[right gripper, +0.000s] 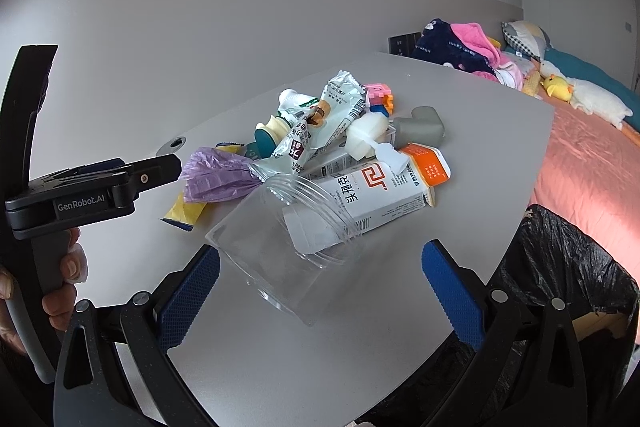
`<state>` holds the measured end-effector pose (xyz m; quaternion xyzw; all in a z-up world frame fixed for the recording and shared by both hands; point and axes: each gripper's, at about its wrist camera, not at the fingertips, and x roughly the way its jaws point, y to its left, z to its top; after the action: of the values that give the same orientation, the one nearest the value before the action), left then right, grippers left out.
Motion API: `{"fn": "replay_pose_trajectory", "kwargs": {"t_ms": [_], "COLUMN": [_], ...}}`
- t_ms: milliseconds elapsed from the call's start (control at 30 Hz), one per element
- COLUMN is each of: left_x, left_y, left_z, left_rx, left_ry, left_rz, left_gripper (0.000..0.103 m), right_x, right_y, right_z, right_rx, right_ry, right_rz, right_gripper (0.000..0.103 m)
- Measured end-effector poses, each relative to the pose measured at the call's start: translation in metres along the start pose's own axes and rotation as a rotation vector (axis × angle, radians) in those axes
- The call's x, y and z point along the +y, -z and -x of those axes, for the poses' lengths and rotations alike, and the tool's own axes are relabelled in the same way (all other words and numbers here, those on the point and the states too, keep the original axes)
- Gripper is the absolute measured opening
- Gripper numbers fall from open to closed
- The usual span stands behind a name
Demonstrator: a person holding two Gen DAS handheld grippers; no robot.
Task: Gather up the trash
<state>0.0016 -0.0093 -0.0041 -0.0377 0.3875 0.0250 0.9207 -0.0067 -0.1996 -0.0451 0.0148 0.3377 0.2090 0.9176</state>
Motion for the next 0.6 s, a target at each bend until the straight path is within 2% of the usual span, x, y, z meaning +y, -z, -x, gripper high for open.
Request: {"fn": "replay_pose_trajectory", "kwargs": {"t_ms": [167, 367, 600], "left_x": [0.007, 0.016, 0.018], "left_y": [0.0, 0.001, 0.002], "left_z": [-0.004, -0.008, -0.01], "left_rx": [0.014, 0.032, 0.037], "left_ry": [0.018, 0.066, 0.056], "left_rz": [0.022, 0.057, 0.056], "left_gripper": [0.097, 0.097, 0.097], "right_x": [0.008, 0.008, 0.012], "right_y": [-0.003, -0.007, -0.006], "right_z": [-0.006, -0.012, -0.019], "right_rx": [-0.025, -0.045, -0.063], "right_ry": [-0.03, -0.074, -0.09], "right_rz": [0.072, 0.086, 0.139], "right_gripper": [0.101, 0.101, 0.101]}}
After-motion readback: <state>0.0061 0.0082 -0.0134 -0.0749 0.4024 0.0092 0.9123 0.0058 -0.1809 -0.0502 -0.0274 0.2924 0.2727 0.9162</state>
